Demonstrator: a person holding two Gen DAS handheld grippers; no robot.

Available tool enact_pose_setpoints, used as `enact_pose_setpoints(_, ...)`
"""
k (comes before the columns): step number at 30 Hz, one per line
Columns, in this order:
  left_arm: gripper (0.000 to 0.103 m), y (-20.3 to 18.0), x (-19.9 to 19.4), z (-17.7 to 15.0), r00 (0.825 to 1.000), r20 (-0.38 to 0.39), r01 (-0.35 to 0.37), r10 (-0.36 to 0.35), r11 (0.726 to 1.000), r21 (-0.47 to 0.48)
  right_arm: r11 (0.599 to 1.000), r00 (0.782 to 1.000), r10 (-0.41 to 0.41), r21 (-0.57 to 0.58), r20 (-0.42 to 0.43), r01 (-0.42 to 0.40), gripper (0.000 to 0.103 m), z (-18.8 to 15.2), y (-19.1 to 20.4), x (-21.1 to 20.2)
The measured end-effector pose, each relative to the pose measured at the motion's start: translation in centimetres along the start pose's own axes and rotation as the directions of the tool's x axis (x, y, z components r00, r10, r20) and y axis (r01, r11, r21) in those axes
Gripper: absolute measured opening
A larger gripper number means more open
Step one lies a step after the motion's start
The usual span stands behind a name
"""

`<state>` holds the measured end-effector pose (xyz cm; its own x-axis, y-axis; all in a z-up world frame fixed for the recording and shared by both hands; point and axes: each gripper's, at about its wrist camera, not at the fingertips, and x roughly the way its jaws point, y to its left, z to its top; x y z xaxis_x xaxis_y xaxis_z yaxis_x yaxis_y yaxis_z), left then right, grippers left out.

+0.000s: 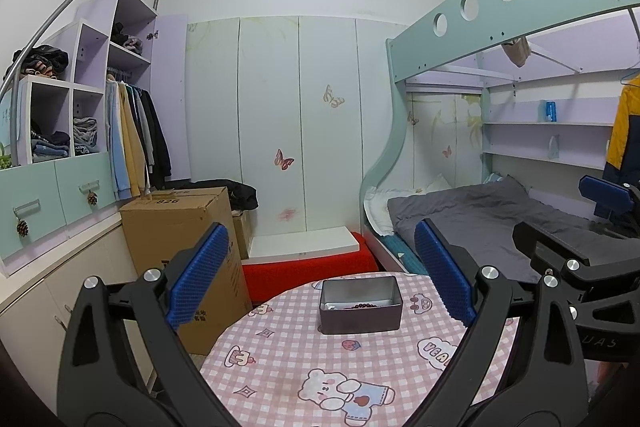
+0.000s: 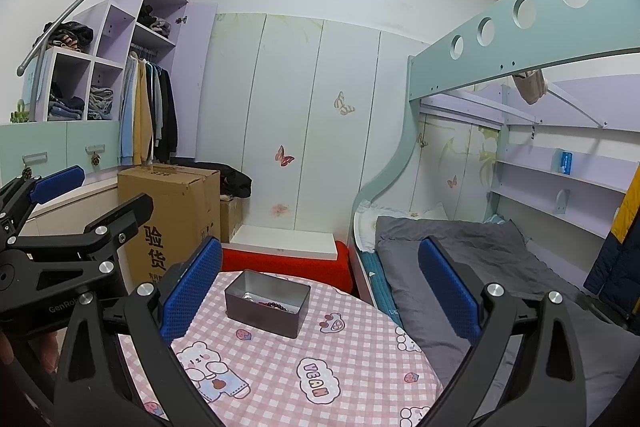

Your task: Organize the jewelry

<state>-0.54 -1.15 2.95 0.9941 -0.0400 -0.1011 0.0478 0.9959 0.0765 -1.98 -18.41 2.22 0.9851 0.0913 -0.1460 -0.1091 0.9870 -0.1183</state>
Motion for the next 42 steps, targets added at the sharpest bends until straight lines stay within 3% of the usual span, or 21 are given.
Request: enact_pose_setpoints(42, 0.093, 0.17, 0.42, -0.19, 1.0, -0.011, 0.0, 0.0, 1.0, 0.002, 1.0, 1.0, -0.015, -0.015, -0.007, 0.015, 0.095, -0.78, -0.46, 0.37)
